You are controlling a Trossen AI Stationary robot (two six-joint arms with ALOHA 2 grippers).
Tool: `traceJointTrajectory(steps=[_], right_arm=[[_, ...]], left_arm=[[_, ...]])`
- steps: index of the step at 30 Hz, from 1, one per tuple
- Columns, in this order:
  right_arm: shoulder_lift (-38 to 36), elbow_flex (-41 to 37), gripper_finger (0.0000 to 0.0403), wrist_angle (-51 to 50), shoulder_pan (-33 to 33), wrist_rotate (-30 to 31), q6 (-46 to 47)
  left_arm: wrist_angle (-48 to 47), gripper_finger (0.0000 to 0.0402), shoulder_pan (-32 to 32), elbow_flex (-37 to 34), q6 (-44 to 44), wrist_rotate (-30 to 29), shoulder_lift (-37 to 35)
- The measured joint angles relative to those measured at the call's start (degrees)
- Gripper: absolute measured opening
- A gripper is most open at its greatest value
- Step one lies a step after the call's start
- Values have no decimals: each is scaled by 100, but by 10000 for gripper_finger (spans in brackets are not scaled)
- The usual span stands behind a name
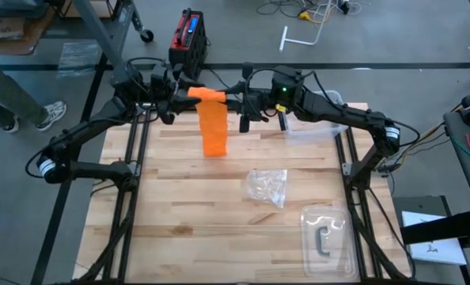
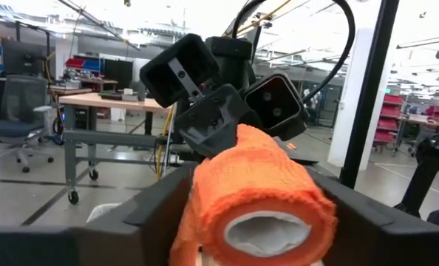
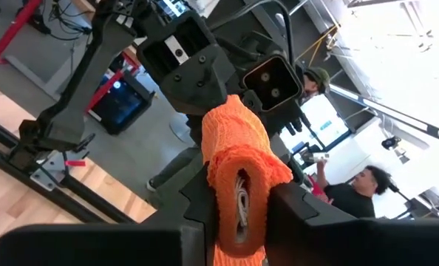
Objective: Roll bandage
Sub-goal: Roll the orange bandage
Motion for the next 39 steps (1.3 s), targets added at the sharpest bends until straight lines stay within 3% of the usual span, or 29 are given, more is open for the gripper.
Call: traceJointTrajectory(steps=[6,10,19,24,29,39], right_arm=[[-2,4,78,-64,-4,14,103],[-9,60,115,-126,0,10,786],[-49,613,253,-839,11,-56,2565],[-48,687,302,-843,-73,-50,3236],[-14,691,307,-892,-193,-6,3302],[122,691,264,-794,-194,-30,3070]], left_arm=[[-16,121,0,2,324,-2,-7],[-14,86,0,1,1075,-14,-20],[107,81,9,2,3069,-109,-77],[171,79,4,2,4028,-99,-88],[301,79,-9,4,4120,-63,-101],[291,82,-13,4,4181,-52,-101]])
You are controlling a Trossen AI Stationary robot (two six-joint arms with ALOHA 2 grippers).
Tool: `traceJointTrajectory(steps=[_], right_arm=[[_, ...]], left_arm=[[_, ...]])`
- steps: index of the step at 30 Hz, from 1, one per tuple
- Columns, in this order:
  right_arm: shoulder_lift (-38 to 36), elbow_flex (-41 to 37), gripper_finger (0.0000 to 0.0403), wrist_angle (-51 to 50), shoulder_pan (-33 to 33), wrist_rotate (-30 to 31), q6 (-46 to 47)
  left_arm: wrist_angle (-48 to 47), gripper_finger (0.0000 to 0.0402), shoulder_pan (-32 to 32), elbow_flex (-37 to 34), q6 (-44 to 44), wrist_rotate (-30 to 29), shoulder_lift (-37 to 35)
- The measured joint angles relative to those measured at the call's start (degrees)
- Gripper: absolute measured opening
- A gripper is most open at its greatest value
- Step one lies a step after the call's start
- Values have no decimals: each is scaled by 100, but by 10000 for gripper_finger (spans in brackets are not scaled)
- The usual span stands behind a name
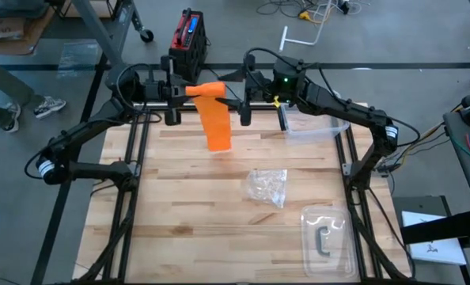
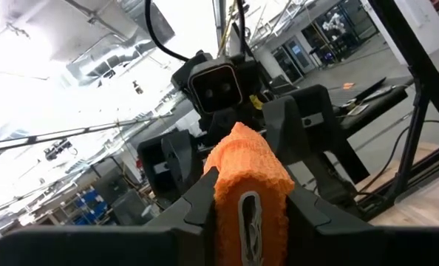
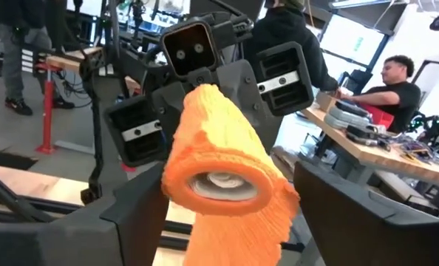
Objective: Roll bandage
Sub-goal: Roll the orange bandage
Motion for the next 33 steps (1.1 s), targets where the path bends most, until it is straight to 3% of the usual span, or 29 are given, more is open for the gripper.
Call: traceJointTrajectory(steps=[10,23,27,33], right_arm=[[-13,-1,208,124,-1,-308,405],[-13,-2,141,107,-2,-282,141],[-15,-2,121,105,-1,-282,72],[-16,-2,103,113,-2,-252,-671]], left_arm=[[-2,82,0,0,584,28,-2],[2,85,0,-2,195,24,-2],[6,112,0,-2,-214,22,-4],[-42,198,0,0,-1581,-350,-43]])
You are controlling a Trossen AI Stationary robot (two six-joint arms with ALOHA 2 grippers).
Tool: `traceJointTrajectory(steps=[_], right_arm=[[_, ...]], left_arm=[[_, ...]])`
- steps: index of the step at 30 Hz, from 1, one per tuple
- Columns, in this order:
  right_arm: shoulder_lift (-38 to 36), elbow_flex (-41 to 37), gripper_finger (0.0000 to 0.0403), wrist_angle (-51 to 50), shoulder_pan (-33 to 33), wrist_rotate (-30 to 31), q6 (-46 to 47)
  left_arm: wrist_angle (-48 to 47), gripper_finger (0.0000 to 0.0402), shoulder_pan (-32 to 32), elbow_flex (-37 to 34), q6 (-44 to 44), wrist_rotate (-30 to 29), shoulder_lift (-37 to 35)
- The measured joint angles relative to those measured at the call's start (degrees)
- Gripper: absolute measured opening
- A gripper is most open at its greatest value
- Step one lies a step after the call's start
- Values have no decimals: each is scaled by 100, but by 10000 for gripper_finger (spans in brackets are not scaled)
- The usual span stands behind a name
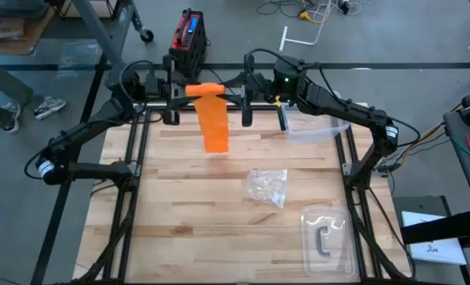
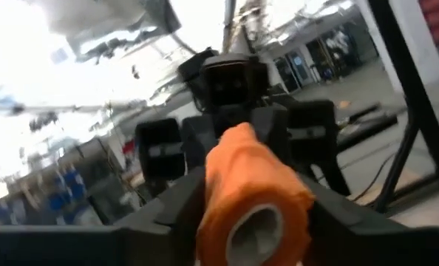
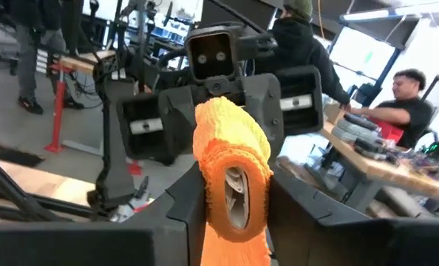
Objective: Roll bandage
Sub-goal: Roll the orange bandage
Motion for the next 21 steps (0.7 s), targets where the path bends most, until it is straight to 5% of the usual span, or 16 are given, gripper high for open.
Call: traceJointTrajectory(steps=[10,21], right_arm=[[1,-2,89,-30,2,-25,-1947],[10,-12,76,11,15,430,-2484]], left_arm=[[-1050,309,4,348,-1293,69,-33],[-978,298,-33,368,-1553,88,48]])
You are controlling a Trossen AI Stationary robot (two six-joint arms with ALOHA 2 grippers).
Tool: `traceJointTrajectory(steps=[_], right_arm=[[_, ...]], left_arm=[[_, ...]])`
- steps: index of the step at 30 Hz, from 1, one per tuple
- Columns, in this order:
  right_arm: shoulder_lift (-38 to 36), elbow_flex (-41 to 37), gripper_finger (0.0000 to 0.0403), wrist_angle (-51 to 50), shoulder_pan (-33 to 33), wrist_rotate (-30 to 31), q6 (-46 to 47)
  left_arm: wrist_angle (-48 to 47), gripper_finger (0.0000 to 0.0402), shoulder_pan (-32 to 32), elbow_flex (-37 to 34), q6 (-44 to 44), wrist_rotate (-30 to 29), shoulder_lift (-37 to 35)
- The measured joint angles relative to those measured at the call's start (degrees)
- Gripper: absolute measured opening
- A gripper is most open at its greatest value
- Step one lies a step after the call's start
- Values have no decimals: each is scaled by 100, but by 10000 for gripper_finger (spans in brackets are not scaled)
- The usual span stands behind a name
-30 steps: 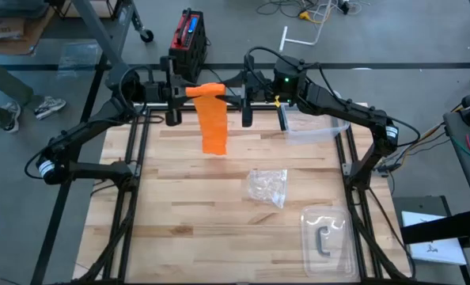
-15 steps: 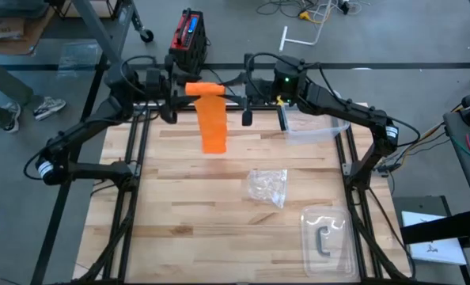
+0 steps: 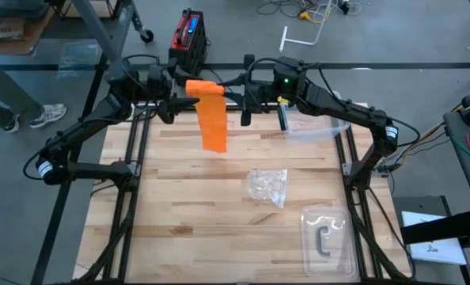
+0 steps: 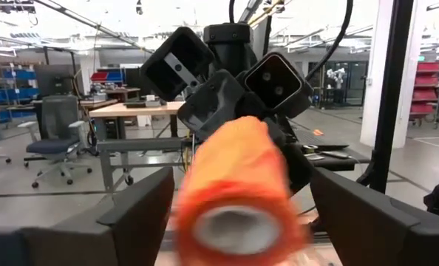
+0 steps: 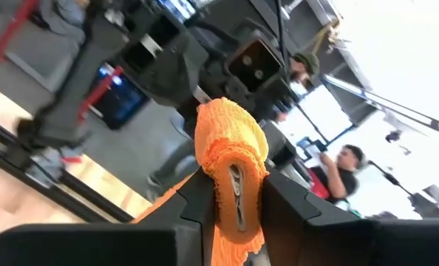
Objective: Roll bandage
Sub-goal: Roll the orange bandage
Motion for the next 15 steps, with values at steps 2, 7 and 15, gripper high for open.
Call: traceJointTrajectory(steps=[2,7,15], right_arm=[[49,-4,76,51,26,26,-6],[116,-8,75,70,71,84,-256],[135,-10,70,149,79,139,-195]], left_arm=[[61,289,-2,0,-84,1,53],[219,266,-7,0,-194,12,135],[262,226,-4,0,-179,10,109]])
